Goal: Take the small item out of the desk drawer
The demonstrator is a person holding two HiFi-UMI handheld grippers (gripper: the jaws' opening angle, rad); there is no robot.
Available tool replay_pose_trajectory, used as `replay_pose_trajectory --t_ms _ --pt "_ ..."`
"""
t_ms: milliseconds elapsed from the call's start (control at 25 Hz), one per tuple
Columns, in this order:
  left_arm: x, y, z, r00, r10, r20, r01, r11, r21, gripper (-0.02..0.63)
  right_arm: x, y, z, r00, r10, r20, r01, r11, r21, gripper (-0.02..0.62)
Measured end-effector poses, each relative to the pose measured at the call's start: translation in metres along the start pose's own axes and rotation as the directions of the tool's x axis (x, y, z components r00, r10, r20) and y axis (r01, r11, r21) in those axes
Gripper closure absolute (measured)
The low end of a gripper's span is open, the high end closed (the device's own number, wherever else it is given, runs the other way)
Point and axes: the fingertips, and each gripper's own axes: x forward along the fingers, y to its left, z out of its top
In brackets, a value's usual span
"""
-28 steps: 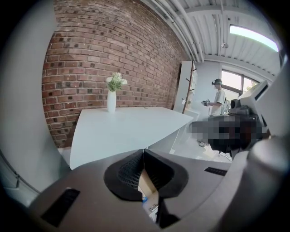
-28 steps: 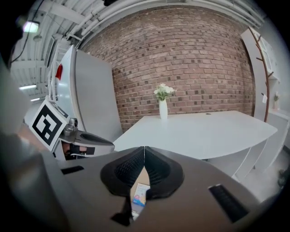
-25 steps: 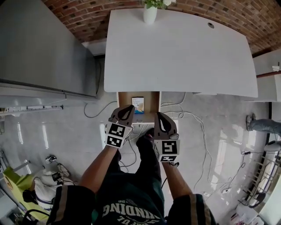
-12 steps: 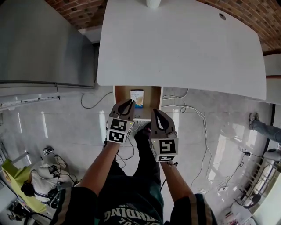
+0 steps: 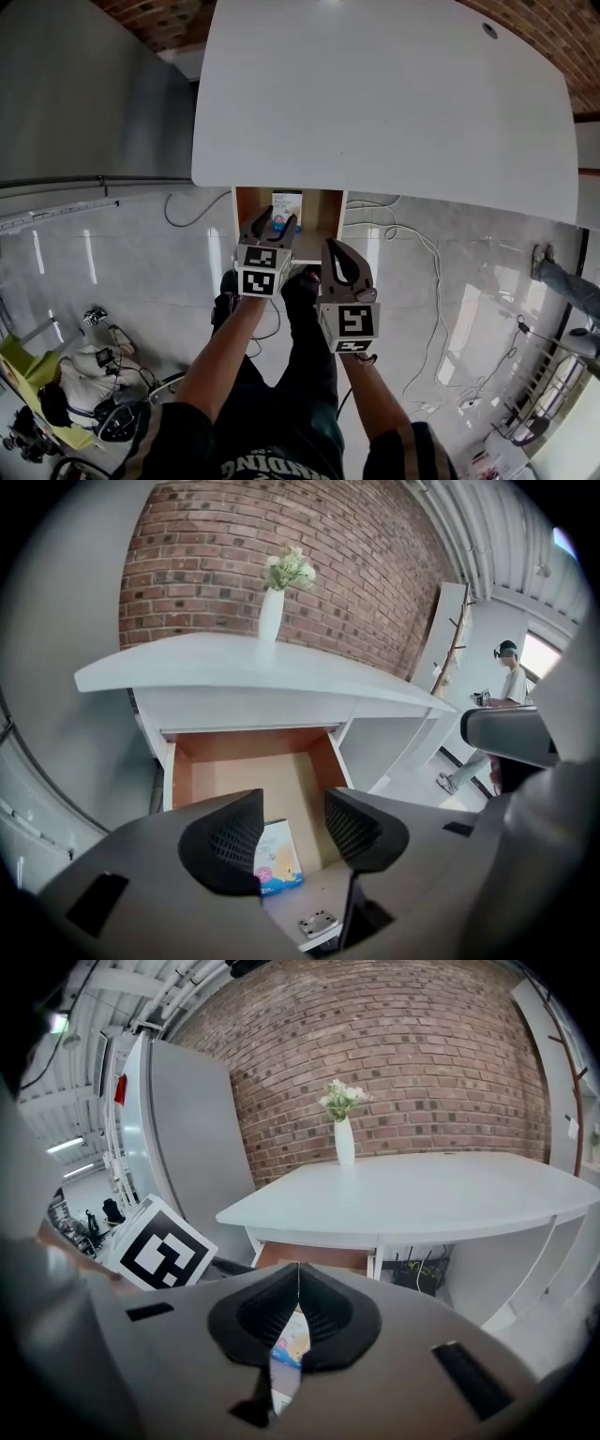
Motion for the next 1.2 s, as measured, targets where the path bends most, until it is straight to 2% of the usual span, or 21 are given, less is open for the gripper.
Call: replay_pose_trajectory --t_ms 120,360,520,600,720,960,1200 --pt "0.013 0.000 -0.009 0.999 0.024 -0.027 -0.024 1.000 -0.006 0.334 0.002 -0.004 -0.008 1.000 0.001 -0.016 -0.001 1.000 -0.001 0.571" --pt "0.041 0.011 -0.027 0.996 0.057 -0.071 -0.062 0.996 -0.071 0.288 0.007 -0.012 -0.020 0.999 0.000 -0.042 0.001 1.000 0.008 0.571" --pt "0.058 0.019 -0.041 0.989 0.072 -0.132 -0.084 0.993 -0.084 0.257 0.010 -0.012 -0.029 0.999 -0.007 -0.051 0.008 1.000 0.013 0.571" --pt "0.066 0.023 -0.050 0.983 0.087 -0.161 -0.104 0.990 -0.099 0.221 0.009 -0.010 -0.035 0.998 -0.003 -0.063 0.004 1.000 0.020 0.571" --pt "0.078 0.022 -0.063 0.974 0.104 -0.203 -0.129 0.985 -0.115 0.210 0.009 -0.016 -0.040 0.997 -0.003 -0.078 0.005 1.000 0.028 0.571" --pt "0.099 0.032 -0.076 0.954 0.134 -0.268 -0.164 0.982 -0.091 0.210 0.017 -0.024 -0.043 0.997 -0.010 -0.077 0.013 0.999 0.034 0.571" --pt "0.115 0.041 -0.095 0.932 0.149 -0.331 -0.197 0.973 -0.116 0.201 0.014 -0.039 -0.054 0.995 -0.041 -0.087 0.046 0.998 0.051 0.571"
